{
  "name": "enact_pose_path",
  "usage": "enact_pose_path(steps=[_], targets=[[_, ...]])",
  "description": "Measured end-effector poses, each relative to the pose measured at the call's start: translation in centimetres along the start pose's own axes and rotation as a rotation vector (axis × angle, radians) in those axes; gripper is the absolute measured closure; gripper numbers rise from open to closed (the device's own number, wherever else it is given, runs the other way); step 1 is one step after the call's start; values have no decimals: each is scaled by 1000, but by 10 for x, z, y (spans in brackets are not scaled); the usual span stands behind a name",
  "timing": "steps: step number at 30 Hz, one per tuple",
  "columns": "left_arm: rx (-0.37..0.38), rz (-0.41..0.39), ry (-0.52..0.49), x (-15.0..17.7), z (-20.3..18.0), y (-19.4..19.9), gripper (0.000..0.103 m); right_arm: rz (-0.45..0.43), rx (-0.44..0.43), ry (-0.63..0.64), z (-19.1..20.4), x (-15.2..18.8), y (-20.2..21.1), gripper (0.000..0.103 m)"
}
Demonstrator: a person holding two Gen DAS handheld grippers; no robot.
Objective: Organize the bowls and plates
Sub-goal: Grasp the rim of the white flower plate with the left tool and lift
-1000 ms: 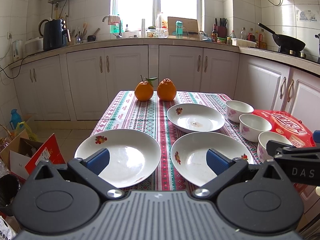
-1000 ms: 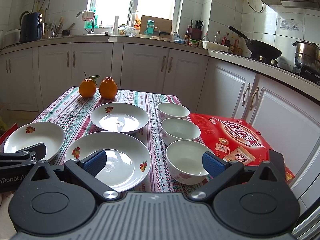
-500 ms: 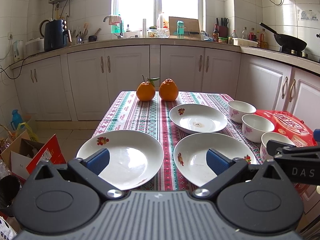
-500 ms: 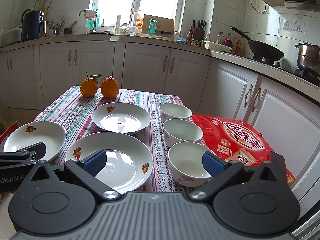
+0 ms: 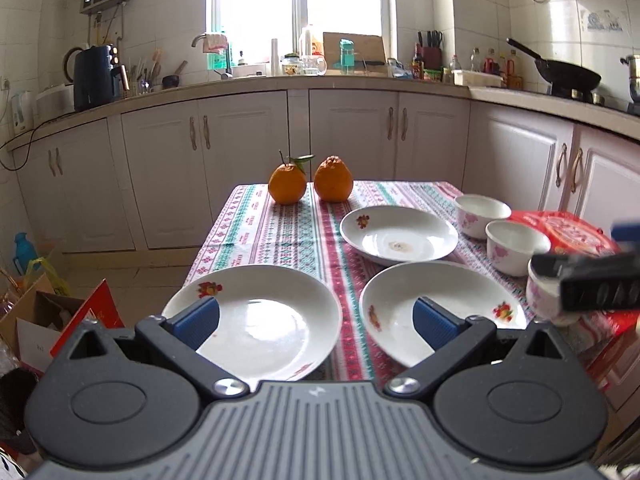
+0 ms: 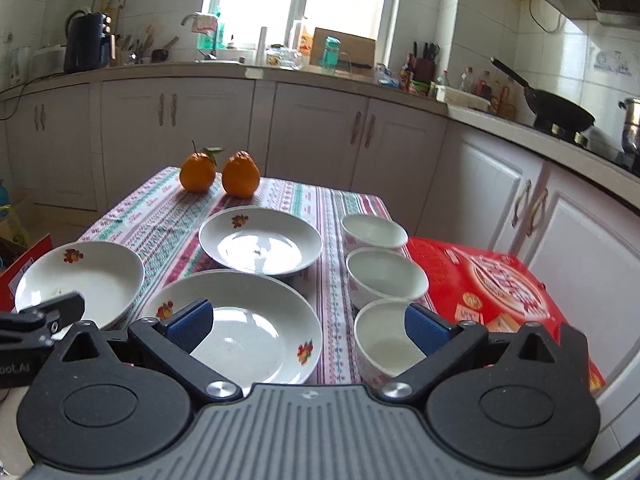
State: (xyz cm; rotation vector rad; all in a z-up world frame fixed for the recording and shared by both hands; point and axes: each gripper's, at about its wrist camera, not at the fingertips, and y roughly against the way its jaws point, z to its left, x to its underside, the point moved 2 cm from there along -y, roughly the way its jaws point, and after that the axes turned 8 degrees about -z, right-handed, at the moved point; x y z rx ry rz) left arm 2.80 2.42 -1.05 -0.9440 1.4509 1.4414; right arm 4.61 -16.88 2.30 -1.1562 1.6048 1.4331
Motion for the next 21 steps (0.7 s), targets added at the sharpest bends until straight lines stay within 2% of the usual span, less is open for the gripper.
enact_pose_path(steps=[5,7,11,16,21], targets=[[-13,38,-23,11,26,-6,1,-44,-138,20,-2,-20,-12,0],[-14,47,-25,17,38,-7,1,-48,-221,12,1,-28,-21,0],[12,96,-26,30,61,-14,1,-10,-376,-8,11,-37,-43,0],[47,159,-40,46,84,-26,1,17,-458,29,35,-42,-67,0],[153,232,-47,58,100,-44,1,82,-554,43,55,-40,-94,0]])
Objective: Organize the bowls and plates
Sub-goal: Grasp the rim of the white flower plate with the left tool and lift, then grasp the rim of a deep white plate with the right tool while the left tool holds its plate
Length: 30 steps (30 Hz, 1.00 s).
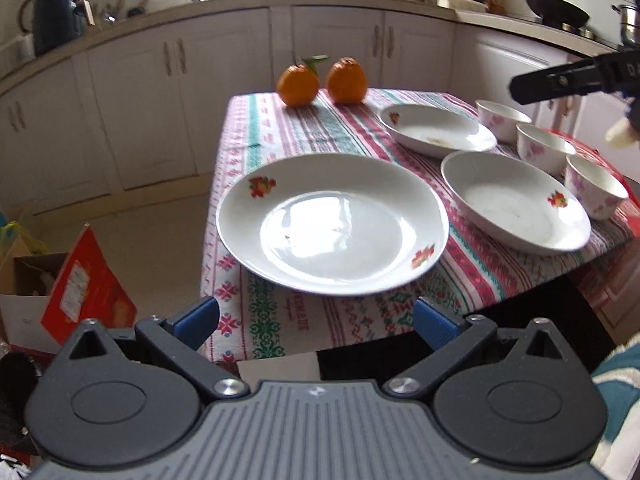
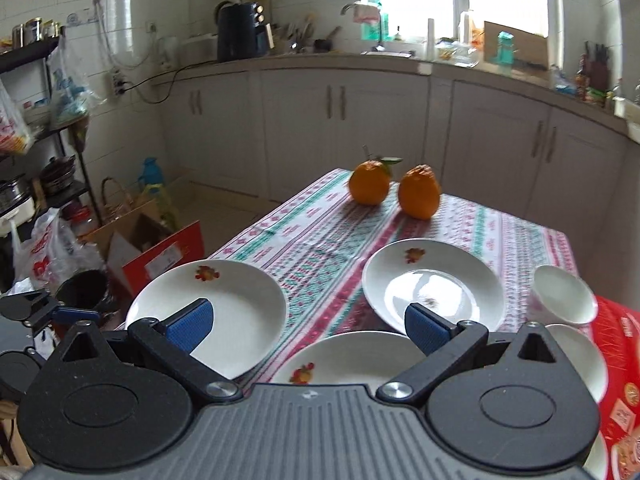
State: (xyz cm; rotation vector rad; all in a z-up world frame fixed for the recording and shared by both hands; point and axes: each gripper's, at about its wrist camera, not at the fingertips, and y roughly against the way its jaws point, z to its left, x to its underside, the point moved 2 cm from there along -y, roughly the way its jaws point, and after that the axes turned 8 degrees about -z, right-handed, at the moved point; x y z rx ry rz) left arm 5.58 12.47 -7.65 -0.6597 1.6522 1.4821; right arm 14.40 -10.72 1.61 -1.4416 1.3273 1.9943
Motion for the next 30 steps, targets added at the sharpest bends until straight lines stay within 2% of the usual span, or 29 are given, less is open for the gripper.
enact_pose_path(steps=[9,15,21,25,30], targets=[[98,59,-92,0,13,-27,1,144,-161,-30,0,-1,-65,0],[130,86,-86,-2,24,-43,1,214,-182,-4,5,-4,-104,0],[153,77,-83,-3,28,-46,0,264,-226,16,9,-6,-129,0],[165,70,-93,-3,30,-46,0,280,-243,5,8,-6,-141,0],[173,111,-105,-9,31,-52,0,292,-252,-6,7,-6,-152,0]])
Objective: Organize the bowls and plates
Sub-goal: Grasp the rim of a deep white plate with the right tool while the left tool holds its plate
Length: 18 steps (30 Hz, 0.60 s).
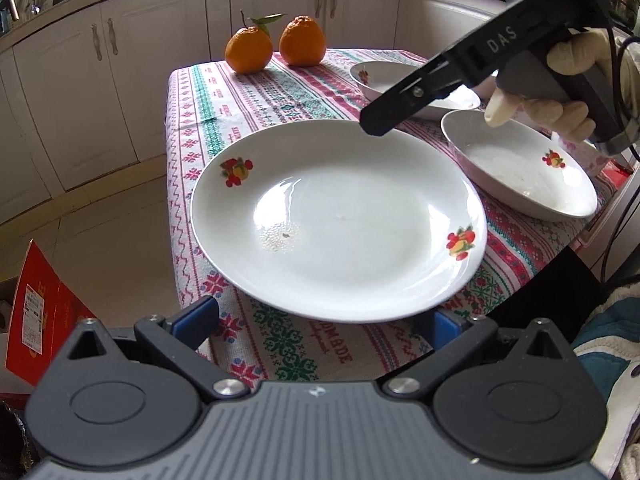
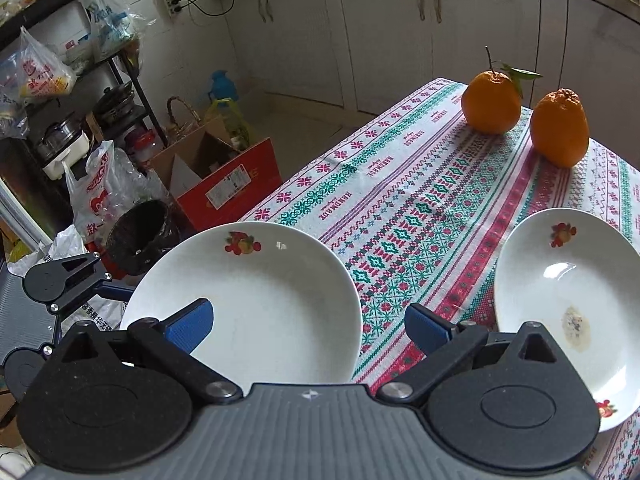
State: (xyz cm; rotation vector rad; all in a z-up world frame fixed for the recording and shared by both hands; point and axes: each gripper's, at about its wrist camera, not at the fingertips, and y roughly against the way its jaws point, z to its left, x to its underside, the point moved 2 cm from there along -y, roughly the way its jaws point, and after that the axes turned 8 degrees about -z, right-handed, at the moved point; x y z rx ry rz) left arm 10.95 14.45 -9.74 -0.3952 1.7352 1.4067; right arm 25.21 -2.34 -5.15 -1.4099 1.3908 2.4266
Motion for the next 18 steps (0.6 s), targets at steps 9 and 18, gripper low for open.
enact_pose_path(steps=[9,18], targets=[[-15,-28,6,3,-1,2,0,19,-6,2,-2,2,-9,0],[-12,-42,-3,4,-1,5,1,48,-16,10,-1,3,-19,0]])
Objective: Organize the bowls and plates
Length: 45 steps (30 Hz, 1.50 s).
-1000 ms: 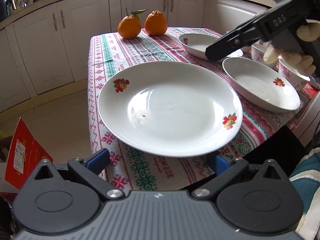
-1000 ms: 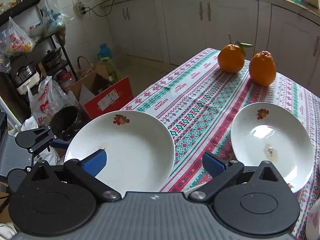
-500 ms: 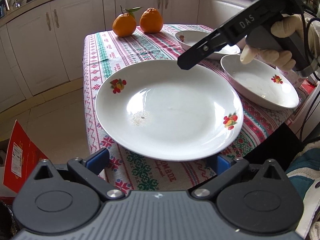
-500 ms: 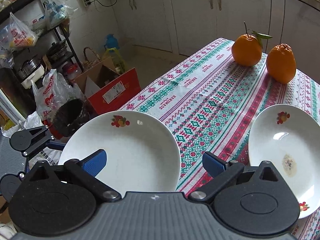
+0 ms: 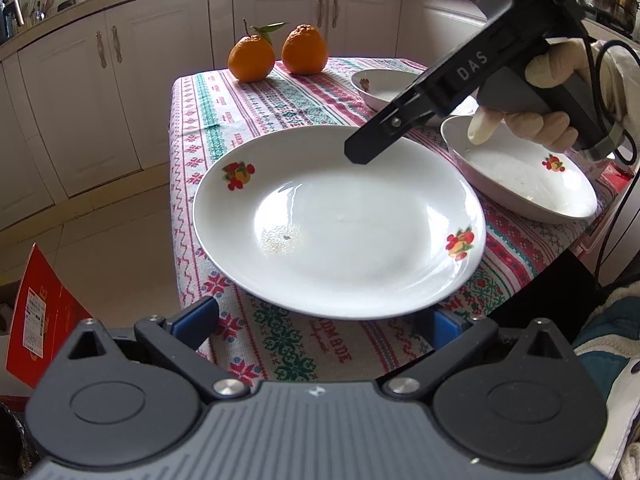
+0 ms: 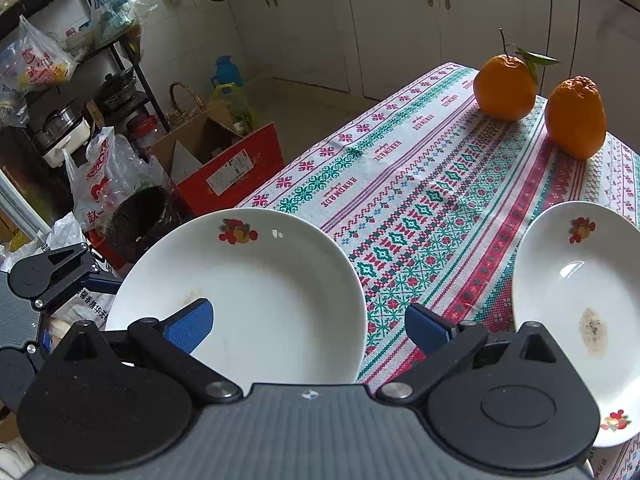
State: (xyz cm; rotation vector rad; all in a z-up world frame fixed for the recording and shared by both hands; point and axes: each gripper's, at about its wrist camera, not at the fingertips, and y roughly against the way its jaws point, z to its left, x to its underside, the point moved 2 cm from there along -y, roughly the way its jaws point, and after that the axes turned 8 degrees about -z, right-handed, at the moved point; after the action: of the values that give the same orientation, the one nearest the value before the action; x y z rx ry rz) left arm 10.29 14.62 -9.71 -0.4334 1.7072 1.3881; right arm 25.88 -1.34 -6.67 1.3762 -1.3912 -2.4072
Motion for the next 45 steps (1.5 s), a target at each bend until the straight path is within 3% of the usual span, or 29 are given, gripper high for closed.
enact_pose_path(steps=[14,26,45], targets=[[63,-54,-44,-1,0,5,1,34,-91,-17,-3,-3,-10,0],[83,-57,-58,-2,0,2,2,58,-160,-38,-9,-5,-15,15],[101,-68,-59,-8,2,3,3,59,-198,-91,-19,-9,-13,15]])
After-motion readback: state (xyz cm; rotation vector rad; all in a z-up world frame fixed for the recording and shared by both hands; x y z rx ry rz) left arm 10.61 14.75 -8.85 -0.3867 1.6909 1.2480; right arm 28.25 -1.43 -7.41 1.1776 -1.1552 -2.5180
